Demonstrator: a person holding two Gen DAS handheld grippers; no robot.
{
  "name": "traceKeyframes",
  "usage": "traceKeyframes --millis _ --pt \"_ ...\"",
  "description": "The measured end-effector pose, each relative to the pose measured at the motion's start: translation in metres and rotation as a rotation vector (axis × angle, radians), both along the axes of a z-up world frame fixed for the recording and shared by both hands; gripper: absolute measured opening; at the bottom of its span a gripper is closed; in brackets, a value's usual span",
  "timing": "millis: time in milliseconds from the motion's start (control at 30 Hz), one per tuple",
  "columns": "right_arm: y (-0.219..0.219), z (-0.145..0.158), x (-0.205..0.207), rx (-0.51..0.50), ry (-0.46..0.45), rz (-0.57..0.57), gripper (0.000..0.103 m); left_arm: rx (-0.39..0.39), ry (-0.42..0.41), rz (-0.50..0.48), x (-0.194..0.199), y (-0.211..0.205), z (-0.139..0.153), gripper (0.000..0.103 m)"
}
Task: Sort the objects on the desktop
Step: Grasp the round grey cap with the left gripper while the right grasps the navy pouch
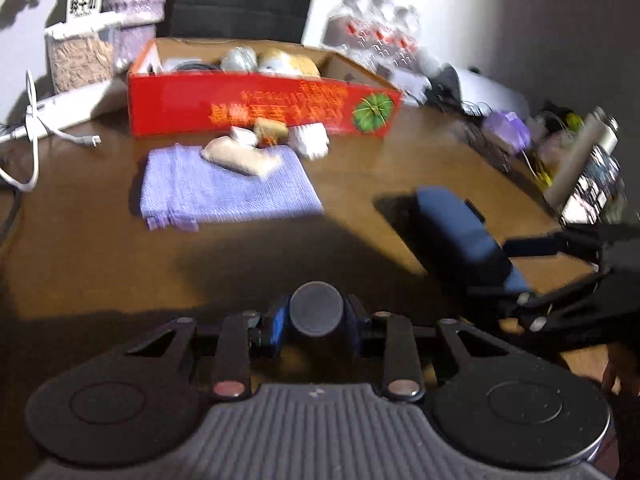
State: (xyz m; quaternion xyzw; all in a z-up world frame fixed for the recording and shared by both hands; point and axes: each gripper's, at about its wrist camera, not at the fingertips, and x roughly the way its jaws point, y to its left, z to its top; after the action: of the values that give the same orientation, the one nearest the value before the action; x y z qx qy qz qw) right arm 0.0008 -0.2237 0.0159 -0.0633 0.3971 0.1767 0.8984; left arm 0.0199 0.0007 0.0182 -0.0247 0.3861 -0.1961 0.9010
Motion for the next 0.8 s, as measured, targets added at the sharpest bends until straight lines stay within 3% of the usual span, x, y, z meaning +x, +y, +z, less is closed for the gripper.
traceKeyframes --millis 167,233,533,700,767,800 --pt "-0.001 -0.004 0.008 0.044 -0.026 -0.107 0.082 0.054 -0.063 0.007 -0.02 -0.005 -0.003 0.03" --pt "0.006 -0.007 0.012 0.016 -0.055 -0.124 0.082 0.082 -0.096 0.011 -0.023 -0.01 -0.004 0.032" --pt "0.012 -0.019 0.024 -0.029 -0.102 -0.168 0.082 0.092 -0.094 0.041 -0.015 -0.011 -0.002 0.06" --pt "0.007 -0.022 0.024 0.007 -0.105 -0.169 0.075 0.089 -0.083 0.036 -0.014 -0.012 -0.002 0.058" --pt "0.007 -0.022 0.022 0.004 -0.116 -0.162 0.071 0.091 -0.084 0.022 -0.017 -0.014 -0.002 0.051" --pt "0.008 -0.023 0.02 0.0 -0.124 -0.16 0.071 0.093 -0.085 0.013 -0.019 -0.016 -0.002 0.041"
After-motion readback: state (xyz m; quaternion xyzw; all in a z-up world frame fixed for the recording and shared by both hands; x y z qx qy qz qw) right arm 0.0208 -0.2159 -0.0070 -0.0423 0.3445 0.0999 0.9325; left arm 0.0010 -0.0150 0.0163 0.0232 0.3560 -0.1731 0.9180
